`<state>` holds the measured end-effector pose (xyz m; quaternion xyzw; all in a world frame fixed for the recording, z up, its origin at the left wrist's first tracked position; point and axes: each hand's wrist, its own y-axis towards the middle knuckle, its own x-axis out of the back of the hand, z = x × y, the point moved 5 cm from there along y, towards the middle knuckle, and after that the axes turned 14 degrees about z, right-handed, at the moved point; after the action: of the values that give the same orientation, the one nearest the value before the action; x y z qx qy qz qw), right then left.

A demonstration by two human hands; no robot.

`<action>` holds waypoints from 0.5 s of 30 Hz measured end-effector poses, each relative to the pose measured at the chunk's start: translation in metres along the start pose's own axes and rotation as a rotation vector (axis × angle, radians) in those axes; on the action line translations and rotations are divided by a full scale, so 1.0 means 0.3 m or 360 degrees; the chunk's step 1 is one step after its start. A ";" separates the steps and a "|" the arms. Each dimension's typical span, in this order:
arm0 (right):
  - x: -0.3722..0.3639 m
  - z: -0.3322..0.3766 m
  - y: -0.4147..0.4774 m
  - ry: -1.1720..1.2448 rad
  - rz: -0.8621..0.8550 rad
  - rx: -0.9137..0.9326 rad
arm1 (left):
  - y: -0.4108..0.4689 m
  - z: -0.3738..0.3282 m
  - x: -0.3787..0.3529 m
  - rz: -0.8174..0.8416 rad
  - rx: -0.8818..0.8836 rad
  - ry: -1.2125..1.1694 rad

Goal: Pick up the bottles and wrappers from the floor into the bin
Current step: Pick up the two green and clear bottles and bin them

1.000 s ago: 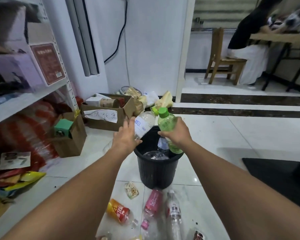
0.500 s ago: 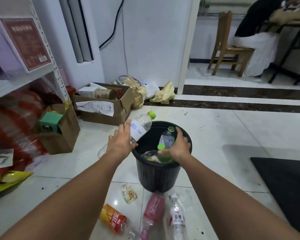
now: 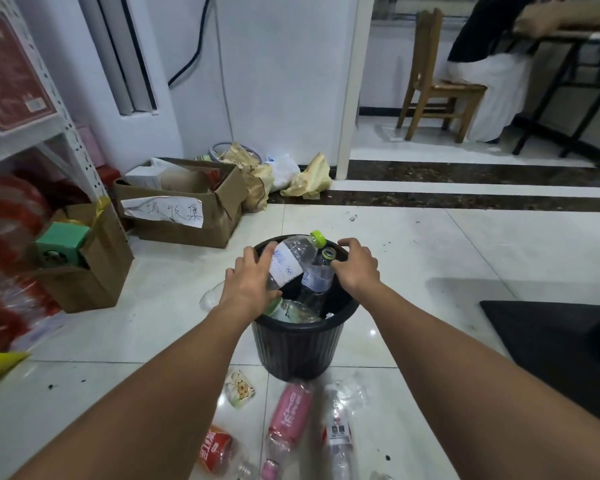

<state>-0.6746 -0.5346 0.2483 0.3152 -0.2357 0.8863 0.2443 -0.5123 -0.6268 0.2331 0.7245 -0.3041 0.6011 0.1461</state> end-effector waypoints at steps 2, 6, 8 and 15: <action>0.011 -0.008 0.007 -0.0006 -0.0019 -0.0003 | 0.017 -0.031 -0.008 0.0019 -0.0048 0.0134; 0.029 -0.027 0.007 -0.0023 -0.0035 0.0008 | 0.041 -0.074 -0.043 0.0086 -0.0062 0.0366; 0.034 -0.038 0.008 -0.0042 -0.0032 0.0005 | 0.045 -0.096 -0.054 0.0073 -0.0058 0.0482; 0.064 -0.063 0.021 -0.0084 -0.0075 -0.0046 | 0.041 -0.141 -0.049 0.0099 -0.0105 0.0433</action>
<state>-0.6997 -0.5232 0.2466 0.3404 -0.2475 0.8681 0.2633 -0.5543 -0.6079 0.2270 0.6212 -0.3235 0.6877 0.1911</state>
